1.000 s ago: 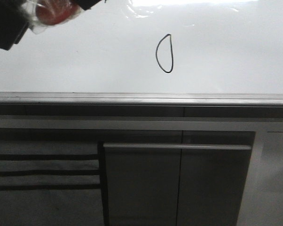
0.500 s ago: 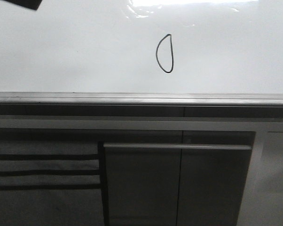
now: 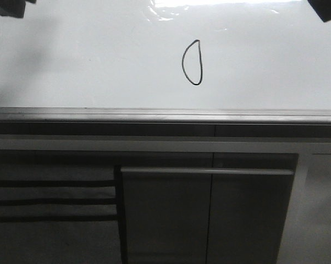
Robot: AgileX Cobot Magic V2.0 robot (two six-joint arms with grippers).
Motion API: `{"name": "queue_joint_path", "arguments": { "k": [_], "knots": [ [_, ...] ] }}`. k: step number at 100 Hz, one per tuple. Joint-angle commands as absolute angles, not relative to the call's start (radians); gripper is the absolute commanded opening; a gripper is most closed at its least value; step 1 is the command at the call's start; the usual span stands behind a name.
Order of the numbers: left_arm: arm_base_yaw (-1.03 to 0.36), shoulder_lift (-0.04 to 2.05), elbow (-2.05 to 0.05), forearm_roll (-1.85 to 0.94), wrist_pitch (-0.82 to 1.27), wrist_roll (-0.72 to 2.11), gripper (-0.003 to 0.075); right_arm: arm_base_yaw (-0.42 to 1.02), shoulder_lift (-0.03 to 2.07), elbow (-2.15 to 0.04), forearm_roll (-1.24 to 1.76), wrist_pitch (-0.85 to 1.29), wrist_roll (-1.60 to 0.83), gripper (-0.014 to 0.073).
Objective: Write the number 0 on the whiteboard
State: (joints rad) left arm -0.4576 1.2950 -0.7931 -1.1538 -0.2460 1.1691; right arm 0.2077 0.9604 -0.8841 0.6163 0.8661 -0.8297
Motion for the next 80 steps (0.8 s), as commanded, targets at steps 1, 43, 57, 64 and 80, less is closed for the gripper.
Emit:
{"name": "queue_joint_path", "arguments": {
  "k": [1, 43, 57, 64, 80],
  "knots": [
    [-0.458, 1.346, -0.862, -1.163, -0.307, 1.157, -0.002, 0.2, 0.936, -0.892, 0.656, 0.806, -0.828, 0.0342],
    [-0.458, 1.51, -0.98, -1.169, -0.341, 1.157, -0.002, 0.2, 0.935, -0.892, 0.657, 0.806, -0.828, 0.0342],
    [-0.458, 1.532, -1.003, -1.169, -0.33, 1.157, -0.0019, 0.2, 0.935, -0.892, 0.657, 0.804, -0.828, 0.0342],
    [-0.458, 1.532, -1.005, -1.167, -0.328, 1.157, -0.0004, 0.2, 0.935, -0.892, 0.657, 0.804, -0.828, 0.0342],
    [-0.458, 1.532, -1.005, -1.16, -0.318, 1.157, 0.0173, 0.2, 0.935, -0.892, 0.659, 0.806, -0.828, 0.0342]
  ]
}}
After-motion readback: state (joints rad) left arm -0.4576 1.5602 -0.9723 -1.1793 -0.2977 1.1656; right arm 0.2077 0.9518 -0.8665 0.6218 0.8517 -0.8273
